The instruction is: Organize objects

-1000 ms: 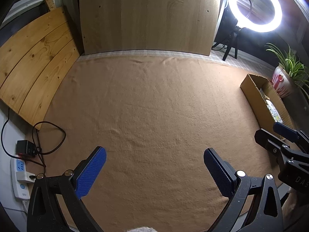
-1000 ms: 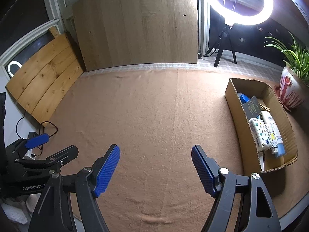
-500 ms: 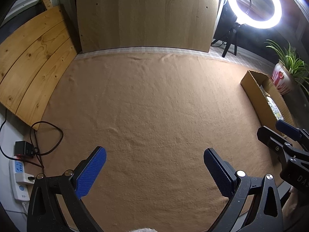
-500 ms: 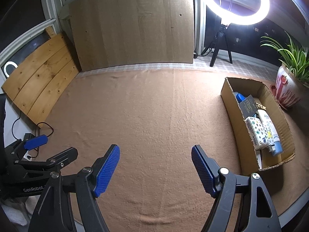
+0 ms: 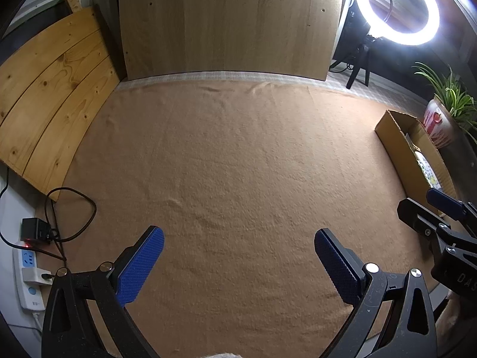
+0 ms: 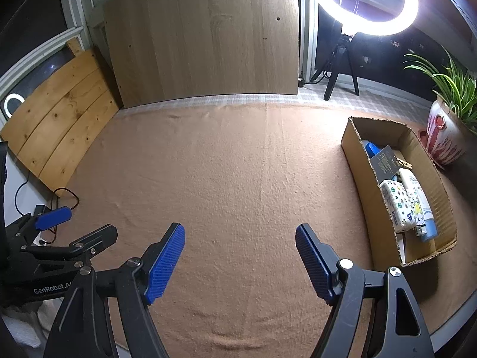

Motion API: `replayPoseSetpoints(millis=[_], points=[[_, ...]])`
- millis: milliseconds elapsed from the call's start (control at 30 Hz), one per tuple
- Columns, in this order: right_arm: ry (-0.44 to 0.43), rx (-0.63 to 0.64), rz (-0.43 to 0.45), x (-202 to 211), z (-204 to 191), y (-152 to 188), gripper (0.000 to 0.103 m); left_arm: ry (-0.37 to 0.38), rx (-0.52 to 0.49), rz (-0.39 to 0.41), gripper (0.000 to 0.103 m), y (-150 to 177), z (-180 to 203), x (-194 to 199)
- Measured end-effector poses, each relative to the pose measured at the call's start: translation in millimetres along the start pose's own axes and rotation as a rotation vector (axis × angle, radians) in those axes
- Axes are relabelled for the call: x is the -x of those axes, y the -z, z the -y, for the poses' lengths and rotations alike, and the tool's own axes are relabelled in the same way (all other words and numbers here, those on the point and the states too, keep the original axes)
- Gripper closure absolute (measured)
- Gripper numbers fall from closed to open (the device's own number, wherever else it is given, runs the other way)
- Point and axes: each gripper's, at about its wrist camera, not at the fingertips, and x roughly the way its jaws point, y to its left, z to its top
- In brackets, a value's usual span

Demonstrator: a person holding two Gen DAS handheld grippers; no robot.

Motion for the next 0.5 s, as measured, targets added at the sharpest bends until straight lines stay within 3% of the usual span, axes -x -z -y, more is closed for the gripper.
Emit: replayPoseSetpoints(millis=[500], points=[[0.000, -0.011, -0.011, -3.4, 4.2, 1.0, 0.030, 0.001, 0.000, -0.004, 0.001, -0.9, 4.3, -3.0]])
